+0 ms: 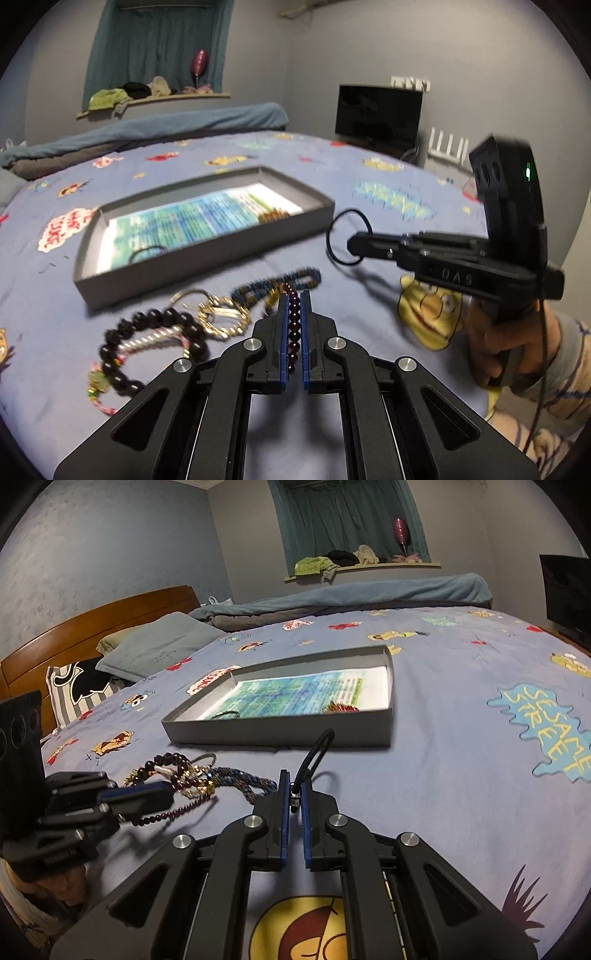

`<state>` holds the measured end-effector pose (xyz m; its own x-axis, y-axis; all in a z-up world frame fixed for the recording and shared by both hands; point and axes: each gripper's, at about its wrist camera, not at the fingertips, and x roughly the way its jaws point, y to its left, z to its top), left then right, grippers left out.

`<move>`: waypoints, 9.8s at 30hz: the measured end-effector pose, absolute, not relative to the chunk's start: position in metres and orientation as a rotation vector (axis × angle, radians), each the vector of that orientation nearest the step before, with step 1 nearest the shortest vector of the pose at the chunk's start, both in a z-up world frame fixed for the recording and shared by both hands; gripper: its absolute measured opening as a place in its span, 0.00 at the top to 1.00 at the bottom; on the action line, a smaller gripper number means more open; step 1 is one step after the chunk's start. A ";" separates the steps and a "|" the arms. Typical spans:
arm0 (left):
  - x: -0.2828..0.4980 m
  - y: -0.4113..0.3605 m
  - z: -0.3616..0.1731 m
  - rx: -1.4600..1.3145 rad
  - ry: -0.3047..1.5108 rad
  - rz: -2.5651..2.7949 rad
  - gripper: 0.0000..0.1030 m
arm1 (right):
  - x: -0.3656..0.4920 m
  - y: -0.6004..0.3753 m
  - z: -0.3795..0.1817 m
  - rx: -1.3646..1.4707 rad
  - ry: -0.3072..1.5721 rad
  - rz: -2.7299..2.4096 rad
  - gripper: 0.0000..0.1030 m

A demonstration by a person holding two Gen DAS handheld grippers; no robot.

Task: Organize jewelry
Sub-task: 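Grasp the dark bead bracelet with the left tool while the right tool holds the hair tie, then lower both held items into the grey box and open both tools, then withdraw both tools from the box back to the jewelry pile, then grasp the blue beaded bracelet with the right tool while the left tool approaches the gold hair clip, then carry the gold hair clip in the left tool and blue bracelet in the right tool over the box, then open both tools to drop the hair clip and blue bracelet into the box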

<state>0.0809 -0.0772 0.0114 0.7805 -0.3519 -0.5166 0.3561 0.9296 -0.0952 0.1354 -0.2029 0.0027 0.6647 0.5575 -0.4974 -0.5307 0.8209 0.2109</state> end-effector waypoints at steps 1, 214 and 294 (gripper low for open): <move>0.080 -0.074 0.015 0.000 0.547 -0.380 0.94 | 0.135 -0.202 0.006 0.045 0.571 0.618 0.95; 0.160 -0.018 0.046 -0.041 0.552 -0.210 0.48 | 0.193 -0.146 0.094 -0.007 0.466 0.684 0.93; 0.110 0.023 0.017 -0.149 0.517 -0.089 0.06 | 0.168 -0.159 0.013 -0.004 0.526 0.635 0.29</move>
<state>0.1102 0.0225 0.0173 0.8656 -0.1218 -0.4856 0.0469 0.9854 -0.1636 0.1678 -0.1591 0.0134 0.6792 0.5640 -0.4697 -0.5662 0.8098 0.1537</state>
